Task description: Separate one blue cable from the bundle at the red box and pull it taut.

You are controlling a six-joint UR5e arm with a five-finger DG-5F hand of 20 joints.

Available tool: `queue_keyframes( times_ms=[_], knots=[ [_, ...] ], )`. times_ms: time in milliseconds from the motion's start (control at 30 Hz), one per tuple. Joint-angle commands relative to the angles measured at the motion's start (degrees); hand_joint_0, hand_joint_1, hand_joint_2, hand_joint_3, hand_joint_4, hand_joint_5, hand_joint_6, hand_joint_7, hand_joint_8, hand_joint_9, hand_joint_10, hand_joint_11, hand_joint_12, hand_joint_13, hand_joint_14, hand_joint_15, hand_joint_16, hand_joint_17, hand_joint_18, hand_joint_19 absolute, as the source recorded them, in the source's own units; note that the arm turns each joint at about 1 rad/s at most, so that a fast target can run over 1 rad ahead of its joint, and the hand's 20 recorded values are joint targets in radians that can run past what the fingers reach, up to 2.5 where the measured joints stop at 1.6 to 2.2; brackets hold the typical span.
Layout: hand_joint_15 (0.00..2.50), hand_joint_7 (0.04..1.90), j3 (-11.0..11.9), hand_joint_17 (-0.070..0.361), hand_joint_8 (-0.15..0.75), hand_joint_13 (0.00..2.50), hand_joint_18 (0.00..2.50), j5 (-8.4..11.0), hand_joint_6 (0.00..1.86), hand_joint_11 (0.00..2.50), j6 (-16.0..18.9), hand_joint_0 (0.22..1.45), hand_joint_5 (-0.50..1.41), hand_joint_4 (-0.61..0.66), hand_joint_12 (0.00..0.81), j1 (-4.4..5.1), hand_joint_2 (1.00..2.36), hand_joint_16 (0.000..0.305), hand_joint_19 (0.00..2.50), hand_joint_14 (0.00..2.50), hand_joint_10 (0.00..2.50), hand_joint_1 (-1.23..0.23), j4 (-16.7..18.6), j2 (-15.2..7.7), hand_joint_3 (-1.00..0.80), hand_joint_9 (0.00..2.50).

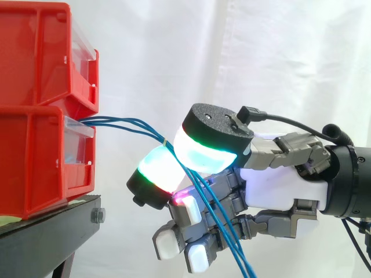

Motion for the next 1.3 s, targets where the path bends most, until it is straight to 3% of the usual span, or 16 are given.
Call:
queue_keyframes(
  times_ms=[0, 167, 533, 633, 800, 967, 1133, 1267],
  knots=[
    [0.54, 1.24, 0.0, 0.121, 0.377, 0.83, 0.84, 0.0, 0.85, 0.97, 0.0, 0.81, -0.21, 0.14, 0.429, 0.0, 1.02, 0.054, 0.59, 0.02, 0.03, -0.93, 0.0, 0.0, -0.31, 0.89],
    [0.55, 1.25, 0.0, 0.12, 0.369, 0.81, 0.8, 0.0, 0.86, 0.97, 0.0, 0.86, -0.21, 0.16, 0.426, 0.0, 1.0, 0.053, 0.61, 0.02, 0.03, -0.93, 0.0, 0.0, -0.5, 0.87],
    [0.53, 1.23, 0.0, 0.119, 0.373, 0.82, 0.87, 0.0, 0.86, 0.99, 0.0, 0.76, -0.2, 0.15, 0.42, 0.0, 1.0, 0.053, 0.52, 0.02, 0.03, -0.93, 0.0, -0.1, -0.5, 0.89],
    [0.52, 1.24, 0.0, 0.119, 0.381, 0.85, 0.89, 0.0, 0.85, 0.99, 0.0, 0.69, -0.19, 0.17, 0.421, 0.0, 1.0, 0.053, 0.55, 0.02, 0.03, -0.86, 0.0, 0.0, -0.5, 0.94],
    [0.53, 1.23, 0.0, 0.121, 0.394, 0.9, 0.93, 0.0, 0.83, 0.95, 0.0, 0.61, -0.16, 0.16, 0.428, 0.0, 1.0, 0.054, 0.57, 0.02, 0.03, -0.62, -0.1, 0.0, -0.5, 1.02],
    [0.53, 1.27, 0.0, 0.124, 0.386, 0.91, 0.95, 0.0, 0.77, 0.9, 0.0, 0.62, -0.14, 0.13, 0.431, 0.0, 1.01, 0.055, 0.59, 0.02, 0.02, -0.55, -0.1, 0.0, -0.44, 1.04],
    [0.53, 1.3, 0.0, 0.125, 0.386, 0.91, 0.95, 0.0, 0.74, 0.89, 0.1, 0.63, -0.13, 0.13, 0.436, 0.0, 1.01, 0.055, 0.59, 0.02, 0.03, -0.58, -0.1, 0.0, -0.35, 1.04],
    [0.53, 1.29, 0.0, 0.125, 0.389, 0.89, 0.94, 0.0, 0.78, 0.92, 0.1, 0.64, -0.16, 0.15, 0.439, 0.0, 1.02, 0.055, 0.59, 0.02, 0.03, -0.75, -0.1, 0.0, -0.26, 1.0]
  ],
)
